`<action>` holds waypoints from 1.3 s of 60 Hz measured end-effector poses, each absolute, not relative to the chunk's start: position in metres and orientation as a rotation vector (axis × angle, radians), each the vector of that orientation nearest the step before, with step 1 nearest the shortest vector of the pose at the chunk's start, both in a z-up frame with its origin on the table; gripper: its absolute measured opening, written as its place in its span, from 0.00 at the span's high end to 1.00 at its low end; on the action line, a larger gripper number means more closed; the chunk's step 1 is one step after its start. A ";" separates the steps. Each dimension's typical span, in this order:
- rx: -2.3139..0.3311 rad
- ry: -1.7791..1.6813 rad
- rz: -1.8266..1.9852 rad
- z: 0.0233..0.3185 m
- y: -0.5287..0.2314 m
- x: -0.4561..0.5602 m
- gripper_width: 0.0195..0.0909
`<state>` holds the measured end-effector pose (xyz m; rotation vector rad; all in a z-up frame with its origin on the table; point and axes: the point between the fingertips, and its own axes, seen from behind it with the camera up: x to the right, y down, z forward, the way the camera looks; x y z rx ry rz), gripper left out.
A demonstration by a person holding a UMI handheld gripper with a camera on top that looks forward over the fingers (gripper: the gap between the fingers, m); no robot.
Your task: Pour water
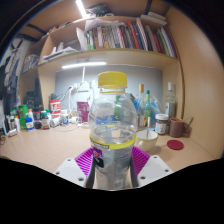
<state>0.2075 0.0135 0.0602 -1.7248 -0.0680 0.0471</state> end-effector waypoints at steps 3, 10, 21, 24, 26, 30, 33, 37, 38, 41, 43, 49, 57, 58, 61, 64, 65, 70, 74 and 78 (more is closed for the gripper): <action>-1.747 -0.066 0.061 0.057 0.014 0.206 0.59; -1.806 -0.087 0.070 0.054 0.018 0.204 0.67; -1.897 0.060 0.282 0.074 0.037 0.192 0.67; -1.896 0.199 0.443 0.092 0.051 0.186 0.68; -1.891 0.300 0.559 0.103 0.061 0.182 0.68; -1.870 0.536 0.783 0.121 0.083 0.175 0.68; -1.859 0.703 0.964 0.124 0.097 0.174 0.68; -1.807 0.956 1.199 0.129 0.112 0.168 0.68; -1.784 1.022 1.265 0.131 0.114 0.166 0.67; -1.682 1.230 1.468 0.139 0.119 0.160 0.68; -1.592 1.345 1.604 0.142 0.130 0.160 0.68; -1.401 1.563 1.797 0.150 0.139 0.163 0.68; -1.224 1.695 1.916 0.161 0.147 0.166 0.69; -1.193 1.715 1.934 0.163 0.148 0.167 0.68; -1.111 1.759 1.967 0.168 0.152 0.173 0.68; -1.061 1.785 1.977 0.170 0.150 0.175 0.68; -1.048 1.788 1.981 0.171 0.150 0.175 0.68; -0.995 1.796 2.012 0.178 0.160 0.181 0.67; -0.981 1.806 2.016 0.179 0.161 0.182 0.68; -1.000 1.795 2.015 0.183 0.161 0.182 0.68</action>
